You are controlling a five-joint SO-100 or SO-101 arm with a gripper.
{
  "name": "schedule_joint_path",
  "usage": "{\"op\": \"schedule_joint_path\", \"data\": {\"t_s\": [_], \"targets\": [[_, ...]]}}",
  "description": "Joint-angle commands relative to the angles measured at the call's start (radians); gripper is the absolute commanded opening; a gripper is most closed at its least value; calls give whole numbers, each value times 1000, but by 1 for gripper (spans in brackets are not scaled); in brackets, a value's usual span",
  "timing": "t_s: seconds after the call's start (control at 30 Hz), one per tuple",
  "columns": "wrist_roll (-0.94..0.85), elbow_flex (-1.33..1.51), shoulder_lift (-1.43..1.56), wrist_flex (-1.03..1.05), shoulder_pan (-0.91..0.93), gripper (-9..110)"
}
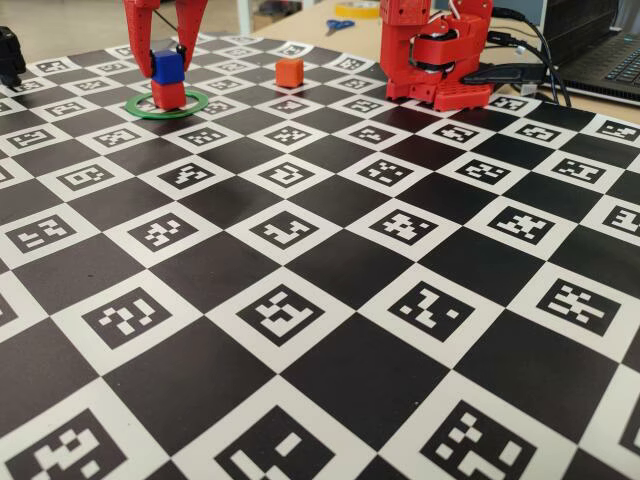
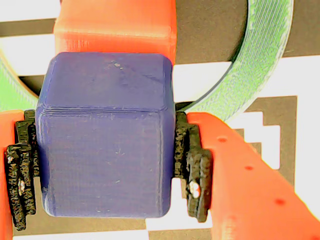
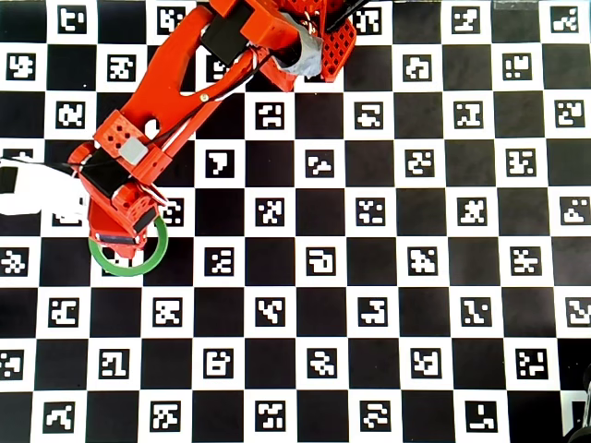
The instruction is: Grab the red cube then put it in the green circle then put the blue cube on top and finally the orange cube on top
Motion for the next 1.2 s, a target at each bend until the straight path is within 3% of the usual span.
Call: {"op": "schedule_joint_path", "data": {"t_s": [0.0,0.13,0.27,0.6,1.17], "targets": [[-2,-9,26,-8,11,10],[-5,-5,26,-9,11,29],[-3,-3,26,-6,11,37],[0,-6,34,12,11,47],[126,-15,261,230,-66,48]]}}
